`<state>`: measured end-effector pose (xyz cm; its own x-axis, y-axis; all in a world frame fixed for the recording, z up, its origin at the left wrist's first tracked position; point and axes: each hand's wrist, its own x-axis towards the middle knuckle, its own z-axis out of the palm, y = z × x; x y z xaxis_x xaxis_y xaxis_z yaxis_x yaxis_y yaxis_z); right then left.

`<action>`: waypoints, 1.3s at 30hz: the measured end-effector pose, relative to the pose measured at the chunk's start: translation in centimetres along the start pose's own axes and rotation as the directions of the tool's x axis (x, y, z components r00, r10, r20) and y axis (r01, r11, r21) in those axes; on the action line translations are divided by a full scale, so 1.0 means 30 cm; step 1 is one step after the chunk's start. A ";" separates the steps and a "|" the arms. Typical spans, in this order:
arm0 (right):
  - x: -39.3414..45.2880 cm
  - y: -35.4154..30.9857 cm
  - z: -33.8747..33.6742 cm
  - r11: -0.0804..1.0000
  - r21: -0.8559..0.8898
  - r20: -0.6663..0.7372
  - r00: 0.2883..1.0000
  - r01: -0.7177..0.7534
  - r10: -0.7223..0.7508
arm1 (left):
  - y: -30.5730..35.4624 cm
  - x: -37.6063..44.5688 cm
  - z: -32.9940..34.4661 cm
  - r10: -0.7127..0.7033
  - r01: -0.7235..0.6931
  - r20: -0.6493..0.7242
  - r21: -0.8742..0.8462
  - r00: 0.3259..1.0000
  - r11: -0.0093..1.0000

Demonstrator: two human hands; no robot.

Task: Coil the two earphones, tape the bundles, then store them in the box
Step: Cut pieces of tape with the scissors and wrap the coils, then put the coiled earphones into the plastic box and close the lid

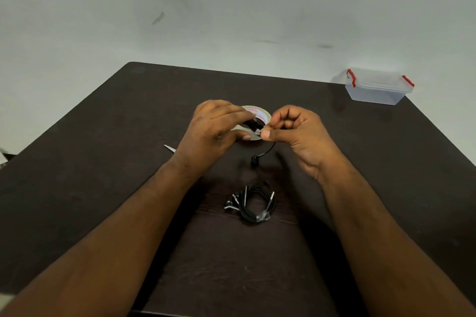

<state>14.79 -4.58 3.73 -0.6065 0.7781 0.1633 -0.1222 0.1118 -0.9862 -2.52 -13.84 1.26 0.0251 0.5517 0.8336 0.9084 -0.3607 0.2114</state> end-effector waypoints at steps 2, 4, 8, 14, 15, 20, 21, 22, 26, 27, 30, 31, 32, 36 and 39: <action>-0.003 -0.027 -0.018 0.989 -0.132 -0.041 0.997 0.067 -0.073 | -0.010 -0.004 0.005 -0.020 0.020 -0.041 0.000 0.999 1.000; -0.017 -0.055 -0.046 0.956 -0.261 -0.004 0.991 0.131 -0.136 | -0.018 -0.011 0.014 -0.056 0.057 -0.064 0.001 0.996 0.998; -0.076 -0.062 -0.074 0.856 -0.468 0.057 0.975 0.217 -0.216 | -0.006 -0.029 0.044 -0.112 0.112 -0.025 0.000 0.993 0.994; -0.168 0.072 -0.046 0.648 -0.723 0.117 0.967 0.238 -0.225 | 0.021 -0.051 0.062 -0.112 0.106 0.141 0.051 0.984 0.993; -0.173 0.084 -0.049 0.627 -0.742 0.134 0.969 0.237 -0.208 | 0.026 -0.052 0.062 -0.096 0.084 0.171 0.078 0.981 0.993; -0.191 0.106 -0.057 0.717 -0.662 0.106 0.975 0.217 -0.197 | 0.038 -0.040 0.065 -0.061 -0.012 0.337 0.210 0.940 0.978; -0.195 0.106 -0.058 0.730 -0.646 0.083 0.971 0.223 -0.223 | 0.040 -0.036 0.067 -0.059 -0.024 0.355 0.226 0.933 0.974; -0.198 0.105 -0.062 0.742 -0.631 0.052 0.966 0.227 -0.252 | 0.044 -0.031 0.069 -0.059 -0.031 0.364 0.237 0.930 0.971; -0.180 0.094 -0.100 0.771 -0.593 -0.035 0.949 0.232 -0.313 | 0.076 -0.011 0.087 -0.080 -0.010 0.373 0.232 0.924 0.973; -0.171 0.091 -0.116 0.765 -0.601 -0.040 0.948 0.229 -0.315 | 0.085 -0.003 0.100 -0.087 -0.003 0.386 0.225 0.918 0.974; -0.129 0.084 -0.188 0.725 -0.657 -0.037 0.952 0.207 -0.305 | 0.103 0.043 0.161 -0.115 0.024 0.453 0.203 0.884 0.979; -0.109 0.080 -0.221 0.708 -0.677 -0.037 0.953 0.199 -0.302 | 0.104 0.071 0.190 -0.146 0.056 0.476 0.198 0.867 0.979; -0.085 0.076 -0.262 0.688 -0.700 -0.033 0.955 0.189 -0.296 | 0.104 0.106 0.226 -0.187 0.103 0.497 0.191 0.848 0.976; 0.036 0.064 -0.429 0.542 -0.829 0.007 0.971 0.140 -0.240 | 0.101 0.274 0.386 -0.326 0.243 0.640 0.217 0.695 0.945; 0.150 0.066 -0.567 0.370 -0.925 0.015 0.984 0.082 -0.178 | 0.099 0.400 0.520 -0.365 0.225 0.723 0.287 0.587 0.931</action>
<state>25.19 9.66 2.06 -0.5871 0.7361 0.3368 0.6322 0.6768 -0.3773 6.99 3.45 3.93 -0.0150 0.9989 0.0434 0.9712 0.0042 0.2383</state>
